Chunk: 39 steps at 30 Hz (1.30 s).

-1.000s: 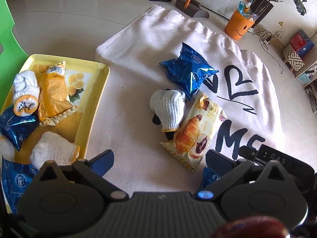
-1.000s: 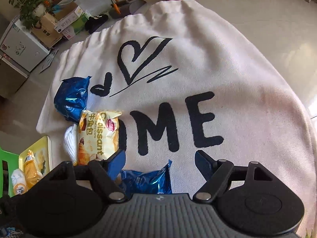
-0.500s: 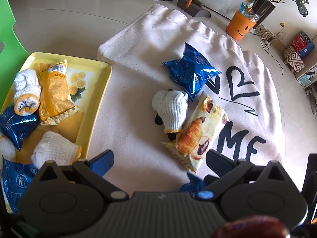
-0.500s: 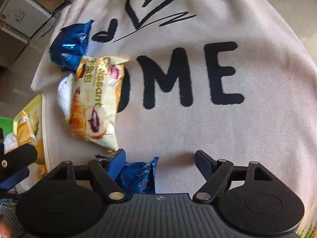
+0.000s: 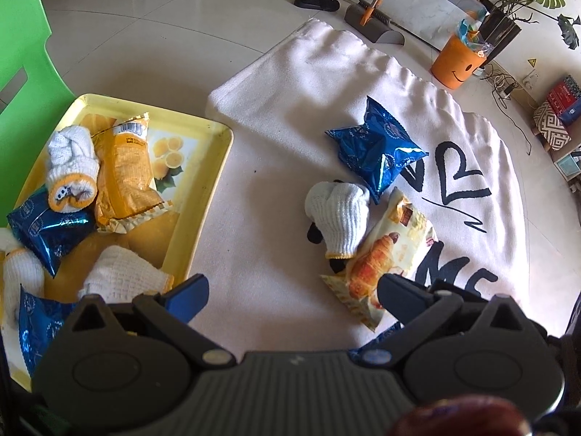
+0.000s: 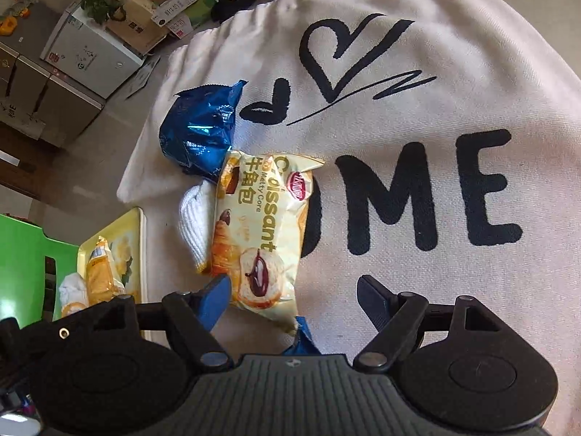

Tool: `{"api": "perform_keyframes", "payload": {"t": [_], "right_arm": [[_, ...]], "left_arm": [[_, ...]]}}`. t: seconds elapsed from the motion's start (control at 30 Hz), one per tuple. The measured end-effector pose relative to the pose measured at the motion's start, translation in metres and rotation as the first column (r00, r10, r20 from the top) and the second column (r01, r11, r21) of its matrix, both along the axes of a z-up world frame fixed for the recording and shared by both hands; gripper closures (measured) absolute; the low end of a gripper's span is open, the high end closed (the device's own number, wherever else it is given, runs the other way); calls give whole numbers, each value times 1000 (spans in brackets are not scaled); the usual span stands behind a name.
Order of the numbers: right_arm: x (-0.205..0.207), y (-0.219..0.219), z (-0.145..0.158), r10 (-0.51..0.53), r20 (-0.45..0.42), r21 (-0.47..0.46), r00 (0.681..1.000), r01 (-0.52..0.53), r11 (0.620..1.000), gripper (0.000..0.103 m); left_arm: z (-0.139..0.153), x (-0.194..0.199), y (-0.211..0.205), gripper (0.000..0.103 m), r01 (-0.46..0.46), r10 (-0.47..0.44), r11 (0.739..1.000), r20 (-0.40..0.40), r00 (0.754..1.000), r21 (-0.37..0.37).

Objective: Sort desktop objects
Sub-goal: 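Grasp the croissant bag with the right tool while the left tool grasps a blue foil packet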

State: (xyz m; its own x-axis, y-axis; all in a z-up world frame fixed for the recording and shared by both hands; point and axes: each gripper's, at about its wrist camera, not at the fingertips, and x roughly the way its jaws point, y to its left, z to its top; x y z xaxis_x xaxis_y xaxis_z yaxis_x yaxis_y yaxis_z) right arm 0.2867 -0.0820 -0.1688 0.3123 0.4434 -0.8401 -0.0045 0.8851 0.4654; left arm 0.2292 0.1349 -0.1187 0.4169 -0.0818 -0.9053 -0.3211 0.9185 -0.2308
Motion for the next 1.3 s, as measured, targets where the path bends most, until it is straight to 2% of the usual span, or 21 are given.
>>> {"api": "perform_keyframes", "payload": {"t": [0.1, 0.23, 0.33, 0.4, 0.47, 0.6, 0.87, 1.03, 1.17, 1.23, 1.3], "right_arm": [[9, 17, -2, 0, 15, 30, 1000, 0, 1000, 25], [15, 41, -10, 44, 18, -23, 999, -44, 999, 28], [16, 52, -16, 73, 15, -84, 997, -71, 994, 35], [14, 52, -13, 80, 24, -89, 996, -78, 993, 42], [13, 48, -9, 83, 22, -119, 996, -80, 990, 45], [9, 30, -4, 59, 15, -179, 998, -55, 982, 47], [0, -32, 2, -118, -46, -261, 992, 103, 960, 47], [-18, -65, 1, -197, -129, -243, 972, 162, 956, 47], [-37, -80, 0, -233, -192, -219, 954, 190, 957, 47], [-39, -86, 1, -256, -208, -208, 944, 213, 955, 43], [-38, -91, 2, -270, -205, -179, 941, 235, 955, 35]], "left_arm": [[-1, 0, 7, 1, -25, 25, 1000, -3, 1000, -3], [-2, 1, 13, 1, -34, 34, 999, -6, 999, -8], [-2, 2, 14, 1, -33, 33, 999, -10, 999, -11], [-3, 2, 13, 1, -29, 29, 999, -12, 1000, -17], [-3, 2, 10, 1, -17, 17, 1000, -14, 1000, -17], [-4, 1, 2, 1, 8, -8, 1000, -11, 1000, -11], [-16, -1, -37, 1, 140, -139, 990, -46, 989, 10], [-21, 0, -62, 1, 249, -247, 968, -72, 966, 13], [-27, 0, -74, 1, 289, -286, 957, -99, 953, 18], [-30, 1, -79, 1, 305, -301, 952, -107, 948, 25], [-32, 1, -85, 1, 323, -318, 946, -110, 942, 32]]}}
